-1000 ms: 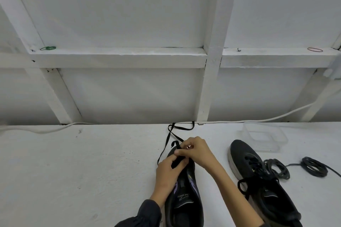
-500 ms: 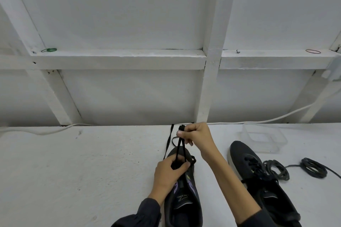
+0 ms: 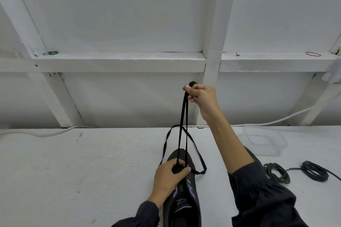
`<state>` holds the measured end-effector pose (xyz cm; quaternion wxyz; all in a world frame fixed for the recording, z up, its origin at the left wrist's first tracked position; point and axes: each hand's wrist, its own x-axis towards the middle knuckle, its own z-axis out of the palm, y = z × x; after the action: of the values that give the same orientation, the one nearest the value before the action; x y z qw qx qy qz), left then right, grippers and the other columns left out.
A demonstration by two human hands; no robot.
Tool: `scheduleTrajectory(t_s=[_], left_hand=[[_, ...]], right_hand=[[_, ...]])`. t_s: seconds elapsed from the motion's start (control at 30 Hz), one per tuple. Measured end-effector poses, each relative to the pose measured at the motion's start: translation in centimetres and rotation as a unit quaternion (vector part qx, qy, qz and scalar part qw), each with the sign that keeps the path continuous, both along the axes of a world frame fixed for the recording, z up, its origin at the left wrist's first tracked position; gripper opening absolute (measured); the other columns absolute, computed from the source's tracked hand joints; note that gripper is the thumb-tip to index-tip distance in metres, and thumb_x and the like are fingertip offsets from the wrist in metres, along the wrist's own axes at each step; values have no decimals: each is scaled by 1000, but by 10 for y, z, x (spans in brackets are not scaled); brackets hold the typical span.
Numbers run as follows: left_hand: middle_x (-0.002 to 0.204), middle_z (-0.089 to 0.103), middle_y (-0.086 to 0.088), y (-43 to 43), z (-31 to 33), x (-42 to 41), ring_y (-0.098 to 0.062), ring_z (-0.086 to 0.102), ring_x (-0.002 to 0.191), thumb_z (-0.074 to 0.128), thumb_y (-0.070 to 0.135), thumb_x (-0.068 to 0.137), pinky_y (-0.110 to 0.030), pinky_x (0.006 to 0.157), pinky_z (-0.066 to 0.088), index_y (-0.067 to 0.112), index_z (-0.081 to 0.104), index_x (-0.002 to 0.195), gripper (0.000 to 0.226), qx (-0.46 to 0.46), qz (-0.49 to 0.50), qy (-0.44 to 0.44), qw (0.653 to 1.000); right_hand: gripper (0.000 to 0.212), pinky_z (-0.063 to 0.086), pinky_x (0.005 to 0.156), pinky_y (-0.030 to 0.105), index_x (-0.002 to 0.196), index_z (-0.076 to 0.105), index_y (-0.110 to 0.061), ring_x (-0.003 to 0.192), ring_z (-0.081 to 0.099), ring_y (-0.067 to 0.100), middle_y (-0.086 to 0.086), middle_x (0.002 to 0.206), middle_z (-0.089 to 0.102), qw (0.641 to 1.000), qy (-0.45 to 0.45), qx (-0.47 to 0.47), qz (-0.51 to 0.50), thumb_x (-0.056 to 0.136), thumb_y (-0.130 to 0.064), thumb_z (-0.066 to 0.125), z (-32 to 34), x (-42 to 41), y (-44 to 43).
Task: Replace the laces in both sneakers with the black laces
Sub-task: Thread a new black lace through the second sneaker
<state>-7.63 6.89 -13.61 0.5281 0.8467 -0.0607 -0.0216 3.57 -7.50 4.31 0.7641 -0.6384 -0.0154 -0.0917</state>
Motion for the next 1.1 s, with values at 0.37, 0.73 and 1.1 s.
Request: scheduleTrajectory(t_s=[0.37,0.73,1.1], left_hand=[[71,66,14,-1,-3,0,1,59,69,71,43,83,-12,62,40,35,59,70,19,26,-5,-17,1000],[77,70,13,-2,-1,2,0,63,75,70,46,81,-18,67,48,37,62,76,13,45,6,-9,999],[87,70,23,0,-5,2,4,64,87,74,46,77,-26,84,53,34,69,83,14,-2,3,0,1000]], right_hand=[[64,55,61,28,92,73,2,65,70,21,12,89,74,799,295,-472,228,88,-61,59,-85,-31,-21],[22,37,48,19,60,69,-10,43,43,10,-1,47,53,947,150,-261,114,80,-12,77,-117,-73,8],[14,33,44,19,68,66,6,41,42,9,1,47,53,994,77,-77,11,81,4,71,-60,-53,10]])
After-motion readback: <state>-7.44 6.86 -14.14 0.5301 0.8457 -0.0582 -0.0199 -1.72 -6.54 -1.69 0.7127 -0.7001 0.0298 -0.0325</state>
